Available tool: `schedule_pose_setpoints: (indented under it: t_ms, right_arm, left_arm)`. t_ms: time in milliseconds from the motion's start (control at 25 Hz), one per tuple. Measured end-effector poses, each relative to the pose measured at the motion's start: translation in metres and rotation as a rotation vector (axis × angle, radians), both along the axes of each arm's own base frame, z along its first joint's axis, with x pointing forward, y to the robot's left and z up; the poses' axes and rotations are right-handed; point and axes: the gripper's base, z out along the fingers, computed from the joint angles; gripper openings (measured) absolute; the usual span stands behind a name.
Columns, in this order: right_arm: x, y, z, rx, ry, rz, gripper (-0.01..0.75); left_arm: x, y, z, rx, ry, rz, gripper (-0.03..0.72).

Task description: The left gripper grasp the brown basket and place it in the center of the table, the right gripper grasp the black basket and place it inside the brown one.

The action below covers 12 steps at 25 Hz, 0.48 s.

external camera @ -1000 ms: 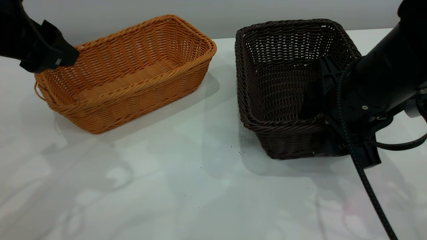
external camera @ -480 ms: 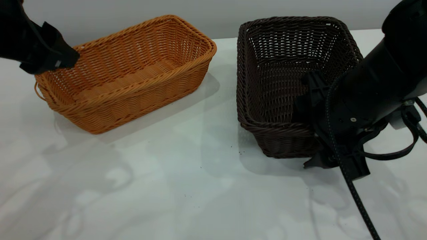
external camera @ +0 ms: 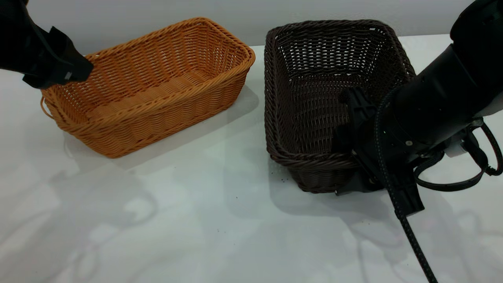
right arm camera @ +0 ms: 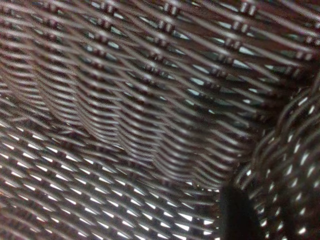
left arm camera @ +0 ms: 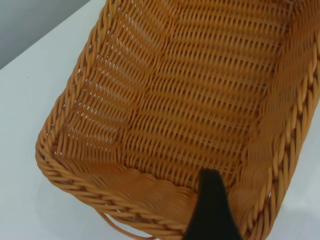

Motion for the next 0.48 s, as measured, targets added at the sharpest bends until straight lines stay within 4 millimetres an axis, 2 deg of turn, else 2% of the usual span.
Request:
schedule_pose_setpoints:
  t_ms: [320,480]
  right_arm:
    - [0.001,-0.002,0.005,0.006,-0.031,0.047,0.293]
    - [0.011,-0.017,0.018,-0.028,-0.092,0.015,0.297]
  left_arm:
    - [0.0,0.0,0.0,0.0,0.003,0.0,0.457]
    - [0.0,0.0,0.0,0.0,0.003,0.0,0.457]
